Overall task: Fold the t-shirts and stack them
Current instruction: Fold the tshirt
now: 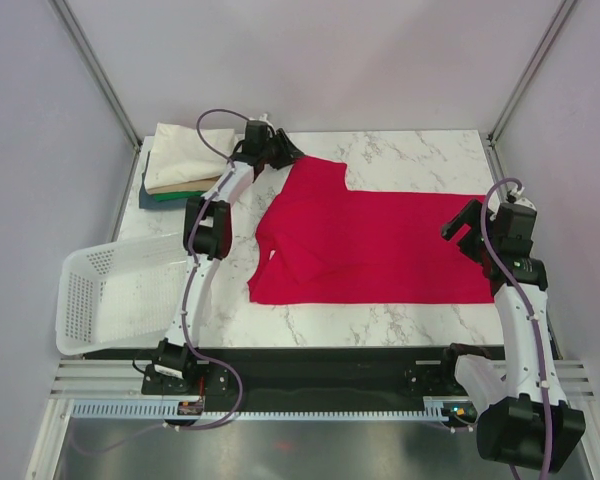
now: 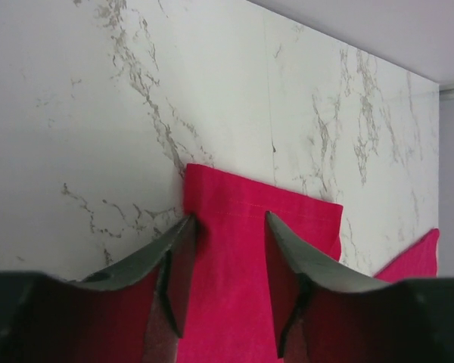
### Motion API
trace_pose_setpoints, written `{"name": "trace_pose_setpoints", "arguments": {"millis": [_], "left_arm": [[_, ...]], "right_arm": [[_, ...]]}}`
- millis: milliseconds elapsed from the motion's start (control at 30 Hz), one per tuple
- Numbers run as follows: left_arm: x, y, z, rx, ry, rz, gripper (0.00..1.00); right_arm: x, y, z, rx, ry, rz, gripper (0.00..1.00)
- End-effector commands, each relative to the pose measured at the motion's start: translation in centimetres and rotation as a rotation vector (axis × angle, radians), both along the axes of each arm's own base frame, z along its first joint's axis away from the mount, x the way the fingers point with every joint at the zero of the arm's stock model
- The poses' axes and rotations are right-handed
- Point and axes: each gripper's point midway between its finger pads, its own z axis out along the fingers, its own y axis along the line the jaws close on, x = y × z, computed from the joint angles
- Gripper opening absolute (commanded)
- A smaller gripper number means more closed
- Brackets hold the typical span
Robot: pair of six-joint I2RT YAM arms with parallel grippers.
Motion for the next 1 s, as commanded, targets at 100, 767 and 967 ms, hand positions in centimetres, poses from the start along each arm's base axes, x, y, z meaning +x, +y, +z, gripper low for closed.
{"name": "trace_pose_setpoints", "arguments": {"millis": [100,767,967], "left_arm": [[-0.8,-2.1,-0.6,-0.075,0.037,-0.044,0.33],[-11.4,-0.8,15.1,0.0,-0.071,-0.184,0.02],[-14.0,-0.5,13.1,0.031,-0.015,-0.195,0.02]], "right_arm": [[-0.3,-0.2,-0.5,-0.024,0.011,0.004,0.95],[15.0,-6.9,-0.1,-0.046,0.083,-0.191,0.87],[19.7,-13.7,-4.5,-0.096,0.218,-0.284,0.75]]}}
